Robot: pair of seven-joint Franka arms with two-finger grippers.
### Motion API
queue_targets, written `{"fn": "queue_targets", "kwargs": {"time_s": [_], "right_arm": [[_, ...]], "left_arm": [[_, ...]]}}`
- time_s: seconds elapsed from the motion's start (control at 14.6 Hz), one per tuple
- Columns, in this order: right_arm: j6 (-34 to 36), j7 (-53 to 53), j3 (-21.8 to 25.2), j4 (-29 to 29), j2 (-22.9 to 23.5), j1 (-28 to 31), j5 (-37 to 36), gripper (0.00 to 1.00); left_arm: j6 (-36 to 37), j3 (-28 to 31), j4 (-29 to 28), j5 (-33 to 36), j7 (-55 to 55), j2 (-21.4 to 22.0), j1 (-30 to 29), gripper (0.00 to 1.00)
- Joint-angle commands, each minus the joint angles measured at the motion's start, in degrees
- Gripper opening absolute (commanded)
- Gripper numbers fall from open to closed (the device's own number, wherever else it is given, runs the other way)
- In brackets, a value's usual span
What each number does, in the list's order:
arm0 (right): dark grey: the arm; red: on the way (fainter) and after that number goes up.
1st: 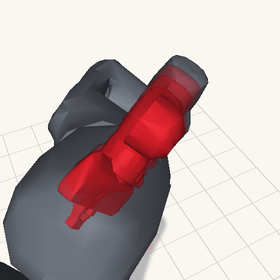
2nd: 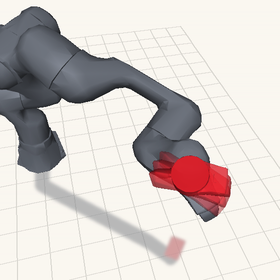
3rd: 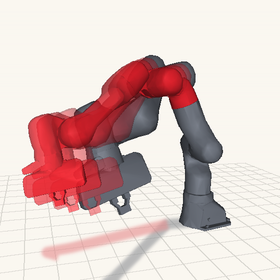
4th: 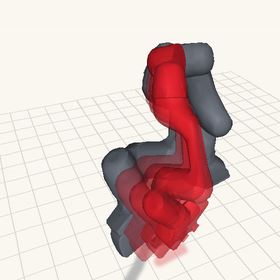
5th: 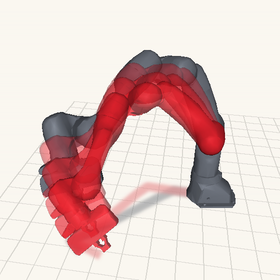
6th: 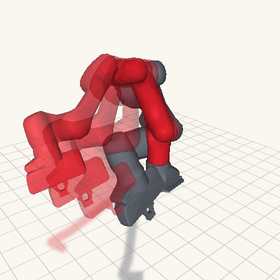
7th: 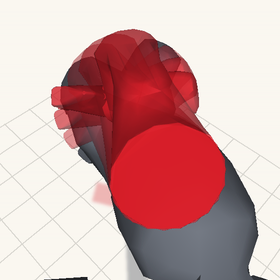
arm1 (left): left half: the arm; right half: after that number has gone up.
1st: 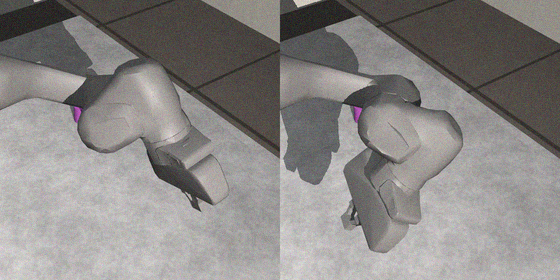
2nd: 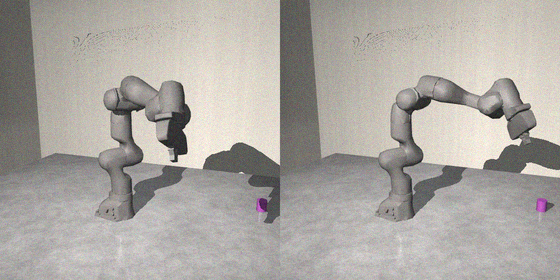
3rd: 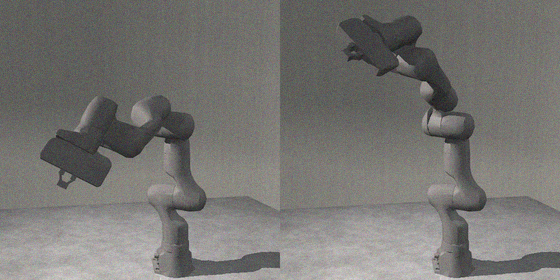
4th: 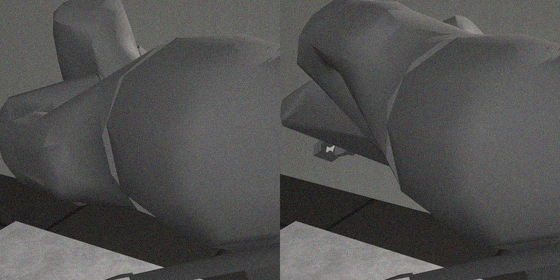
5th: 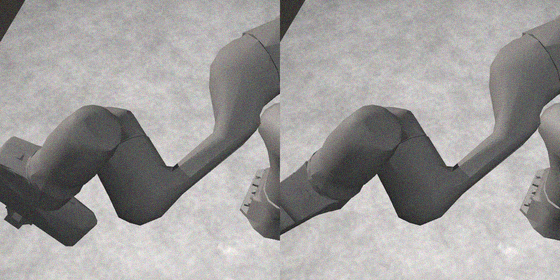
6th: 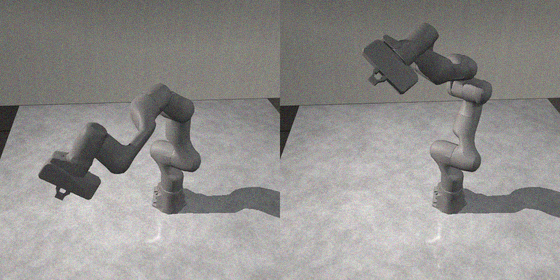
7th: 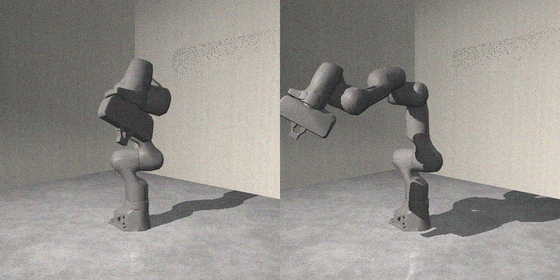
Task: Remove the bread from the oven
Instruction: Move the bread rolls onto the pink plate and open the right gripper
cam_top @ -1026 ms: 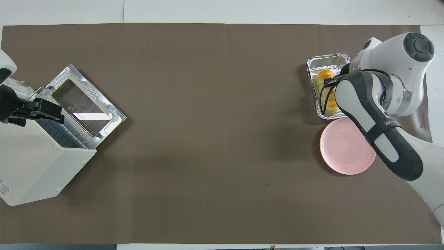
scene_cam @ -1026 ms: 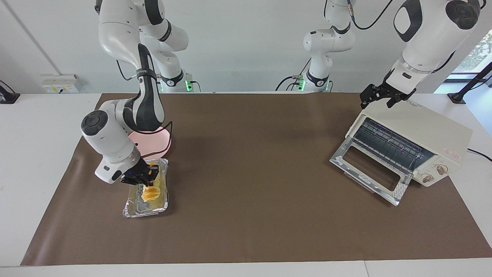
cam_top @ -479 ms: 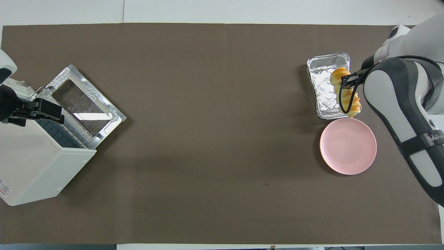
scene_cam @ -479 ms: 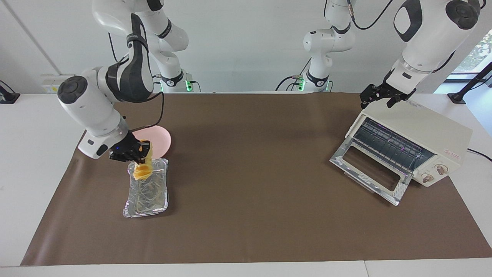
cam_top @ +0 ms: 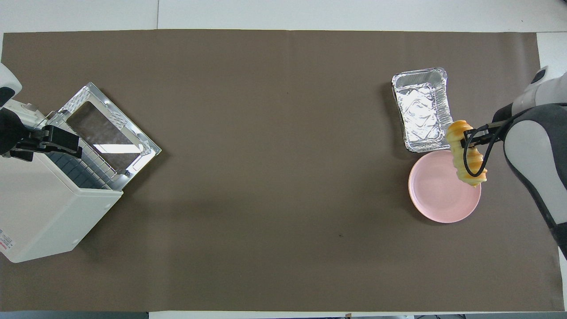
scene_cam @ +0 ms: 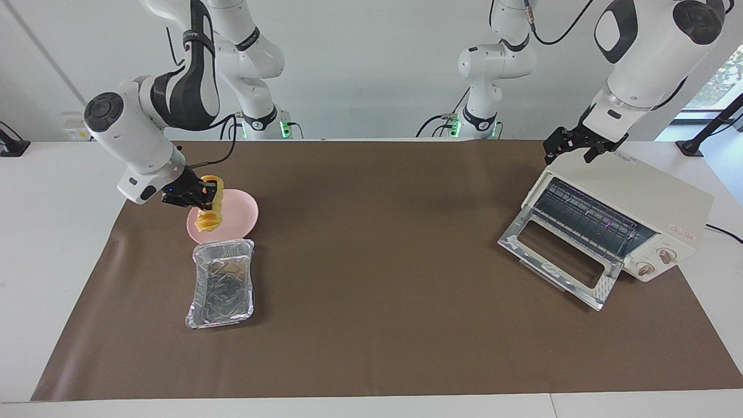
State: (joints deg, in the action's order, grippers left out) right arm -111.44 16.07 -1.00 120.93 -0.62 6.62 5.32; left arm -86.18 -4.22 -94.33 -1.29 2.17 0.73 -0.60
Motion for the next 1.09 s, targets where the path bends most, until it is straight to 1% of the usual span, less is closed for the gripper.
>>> {"fn": "queue_targets", "kwargs": {"time_s": [0.0, 0.21, 0.55, 0.75, 0.89, 0.96, 1.03], "right_arm": [[-6.7, 1.6, -0.7, 11.2, -6.2, 0.9, -0.1, 0.0], [-8.4, 1.9, -0.8, 12.1, -6.2, 0.8, -0.1, 0.0], [-15.6, 5.8, -0.8, 13.7, -3.3, 1.6, -0.1, 0.0], [-17.1, 6.7, -0.8, 13.9, -2.0, 2.4, -0.1, 0.04], [-19.4, 6.8, -0.8, 14.9, -1.6, 2.5, -0.1, 0.07], [-19.9, 6.8, -0.8, 15.3, -1.7, 2.5, -0.1, 0.12], [-19.8, 6.1, -0.8, 15.3, -1.7, 2.4, -0.1, 0.3]], "left_arm": [[-0.9, -0.1, -1.0, -0.9, -0.5, 0.9, -0.6, 1.0], [-0.9, -0.1, -1.1, -0.9, -0.4, 0.9, -0.6, 1.0], [-0.9, -0.1, -1.0, -1.0, -0.4, 0.9, -0.6, 1.0], [-0.9, -0.1, -1.1, -1.0, -0.5, 0.9, -0.6, 1.0], [-0.9, -0.1, -1.1, -1.0, -0.5, 0.9, -0.6, 1.0], [-0.9, -0.1, -1.1, -0.9, -0.4, 0.9, -0.6, 1.0], [-0.9, -0.1, -1.1, -1.0, -0.5, 0.9, -0.6, 1.0]]}}
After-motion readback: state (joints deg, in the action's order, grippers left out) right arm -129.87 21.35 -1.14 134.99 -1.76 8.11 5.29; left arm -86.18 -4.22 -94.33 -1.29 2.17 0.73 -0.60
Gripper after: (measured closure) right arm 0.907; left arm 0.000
